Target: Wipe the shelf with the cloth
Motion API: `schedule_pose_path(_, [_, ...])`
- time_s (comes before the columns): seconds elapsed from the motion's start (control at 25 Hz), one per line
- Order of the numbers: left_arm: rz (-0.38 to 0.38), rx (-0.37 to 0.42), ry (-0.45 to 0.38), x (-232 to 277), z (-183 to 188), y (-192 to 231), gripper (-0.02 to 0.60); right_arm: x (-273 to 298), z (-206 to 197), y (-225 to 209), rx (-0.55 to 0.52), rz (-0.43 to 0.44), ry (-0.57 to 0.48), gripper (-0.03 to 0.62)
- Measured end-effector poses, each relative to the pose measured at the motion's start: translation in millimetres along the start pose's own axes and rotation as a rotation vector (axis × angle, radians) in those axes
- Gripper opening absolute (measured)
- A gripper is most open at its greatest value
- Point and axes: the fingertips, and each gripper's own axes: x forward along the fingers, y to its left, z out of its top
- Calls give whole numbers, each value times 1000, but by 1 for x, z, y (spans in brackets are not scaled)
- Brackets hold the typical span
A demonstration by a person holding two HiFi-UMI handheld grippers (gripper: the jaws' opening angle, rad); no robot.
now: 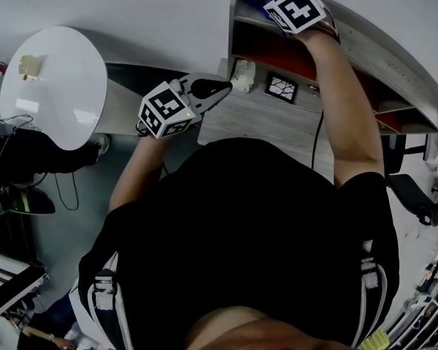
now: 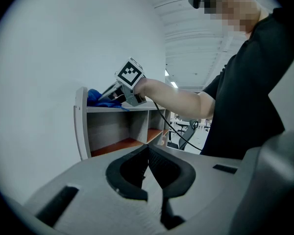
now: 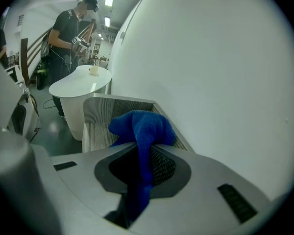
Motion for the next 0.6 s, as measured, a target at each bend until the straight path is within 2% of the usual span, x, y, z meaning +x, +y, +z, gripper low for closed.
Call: schedule_pose_path(0.6, [-8,4,24,-5,-10,-8,17,-2,-1,2,36,-12,-20,48])
